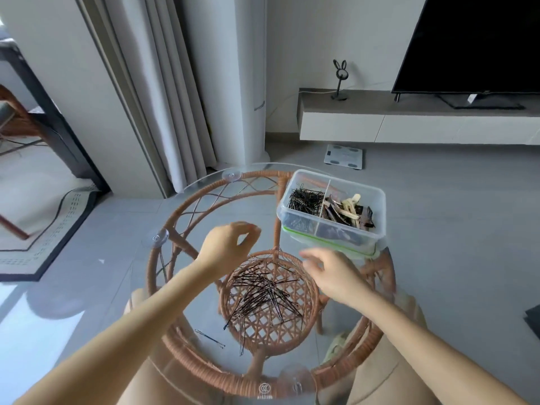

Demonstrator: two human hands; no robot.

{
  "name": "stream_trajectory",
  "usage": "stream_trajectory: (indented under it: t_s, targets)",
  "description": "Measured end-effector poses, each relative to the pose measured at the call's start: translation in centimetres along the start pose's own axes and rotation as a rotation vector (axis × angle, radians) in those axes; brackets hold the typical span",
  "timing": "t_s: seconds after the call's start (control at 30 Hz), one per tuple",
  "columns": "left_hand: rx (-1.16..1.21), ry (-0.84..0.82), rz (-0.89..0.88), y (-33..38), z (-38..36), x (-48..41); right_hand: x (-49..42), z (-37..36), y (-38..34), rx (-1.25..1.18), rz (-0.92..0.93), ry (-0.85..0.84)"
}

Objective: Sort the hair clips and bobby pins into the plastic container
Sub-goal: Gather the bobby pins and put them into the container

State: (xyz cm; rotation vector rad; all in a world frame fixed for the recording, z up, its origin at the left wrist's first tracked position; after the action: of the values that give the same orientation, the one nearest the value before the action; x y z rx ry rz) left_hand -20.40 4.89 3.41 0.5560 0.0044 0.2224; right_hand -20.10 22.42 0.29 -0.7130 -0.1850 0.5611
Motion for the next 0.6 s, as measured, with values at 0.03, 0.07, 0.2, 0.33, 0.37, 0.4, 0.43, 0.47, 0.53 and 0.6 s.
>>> stream_trajectory:
  t_s: [0.03, 0.07, 0.2, 0.33, 0.37, 0.4, 0.43, 0.47, 0.53, 0.6]
  targets:
    - [-0.055, -0.031, 0.024, -1.9, -1.4, 1.0, 0.0, -1.2, -0.2, 0.021, 0.025, -0.006]
    - [-0.1, -0.063, 0.046, -3.5, -2.8, 1.7, -0.1, -2.1, -0.6, 0.038, 0.043, -0.001]
    - [-0.07, -0.079, 0.033, -4.7, -5.2, 3.1, -0.9, -6.1, -1.6, 0.115, 0.104, 0.051]
    - [0.147, -0.133, -0.013, -2.6, -5.6, 4.9, 0.4, -8.2, -2.8, 0.014, 0.173, 0.073]
    - [0.189, -0.139, -0.029, -2.2, -5.7, 5.5, 1.1, -7.9, -3.0, -0.031, 0.171, 0.089]
    - [0.25, -0.158, -0.01, -2.3, -5.7, 6.0, 1.8, -7.5, -3.5, -0.067, 0.172, 0.103]
    - [0.338, -0.19, 0.026, -2.7, -5.8, 6.4, 2.4, -7.3, -3.9, -0.108, 0.176, 0.113]
    - [0.446, -0.237, 0.074, -3.1, -5.9, 6.7, 3.0, -7.0, -4.1, -0.168, 0.179, 0.117]
    - [0.575, -0.313, 0.136, -3.6, -5.7, 7.5, 3.9, -6.4, -4.4, -0.329, 0.166, 0.108]
    - [0.546, -0.325, 0.132, -3.8, -4.7, 8.4, 4.8, -5.1, -3.9, -0.407, 0.136, 0.131]
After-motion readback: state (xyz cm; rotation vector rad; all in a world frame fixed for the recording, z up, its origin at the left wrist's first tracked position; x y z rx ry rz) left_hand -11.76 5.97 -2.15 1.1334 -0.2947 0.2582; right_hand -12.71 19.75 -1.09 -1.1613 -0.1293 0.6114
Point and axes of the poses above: each hand's wrist, its own x-axis away from the middle knuckle, its own z-axis out of the back of the hand, y = z × x, the point moved 10 cm from there along -x, towards the middle knuckle, and after that the axes turned 15 degrees about z, right-handed, at the moved point
